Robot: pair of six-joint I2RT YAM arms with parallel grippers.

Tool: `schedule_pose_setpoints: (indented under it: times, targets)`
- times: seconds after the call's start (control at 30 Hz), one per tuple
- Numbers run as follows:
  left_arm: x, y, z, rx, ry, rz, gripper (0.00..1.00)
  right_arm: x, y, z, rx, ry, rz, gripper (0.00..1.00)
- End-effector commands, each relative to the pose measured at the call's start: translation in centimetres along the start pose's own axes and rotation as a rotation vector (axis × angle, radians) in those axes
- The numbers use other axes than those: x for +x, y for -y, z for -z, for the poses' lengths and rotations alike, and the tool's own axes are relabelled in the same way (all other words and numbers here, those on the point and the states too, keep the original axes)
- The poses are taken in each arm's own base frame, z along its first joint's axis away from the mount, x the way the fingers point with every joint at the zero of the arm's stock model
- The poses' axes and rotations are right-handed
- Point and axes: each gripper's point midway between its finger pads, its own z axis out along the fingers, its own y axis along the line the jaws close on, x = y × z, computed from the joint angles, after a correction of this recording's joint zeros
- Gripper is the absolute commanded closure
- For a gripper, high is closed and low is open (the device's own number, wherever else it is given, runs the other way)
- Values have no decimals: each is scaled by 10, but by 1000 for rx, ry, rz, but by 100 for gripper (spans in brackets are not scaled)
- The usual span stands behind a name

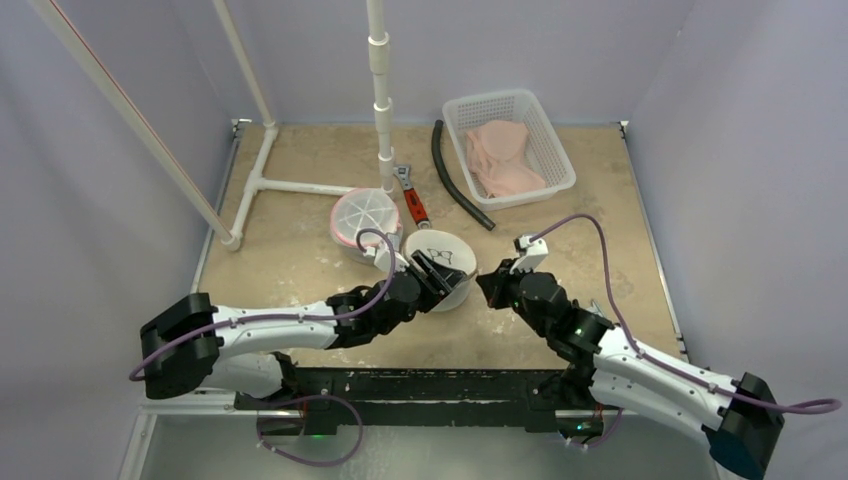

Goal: Unzip the laundry bag and remove the bra
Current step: Unzip the laundry bag at the center of the board.

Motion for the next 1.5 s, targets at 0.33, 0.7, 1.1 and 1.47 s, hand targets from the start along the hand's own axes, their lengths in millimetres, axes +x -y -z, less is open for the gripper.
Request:
schedule_pose_setpoints:
  times: [0.33, 0.7, 1.1, 1.47]
  targets:
    - [-40, 10, -16, 15, 77, 2, 89, -13, -44, 12, -235, 35, 72, 100]
    - [-67, 11, -7, 51, 10, -143, 100, -11, -42, 3, -201, 21, 91, 100]
    - [-89, -3, 14, 68, -55, -244, 100, -10, 0, -5, 30, 64, -8, 100]
    - [-79, 19, 16, 183, -166, -338, 100, -45, 41, 15, 269, 222, -102, 100]
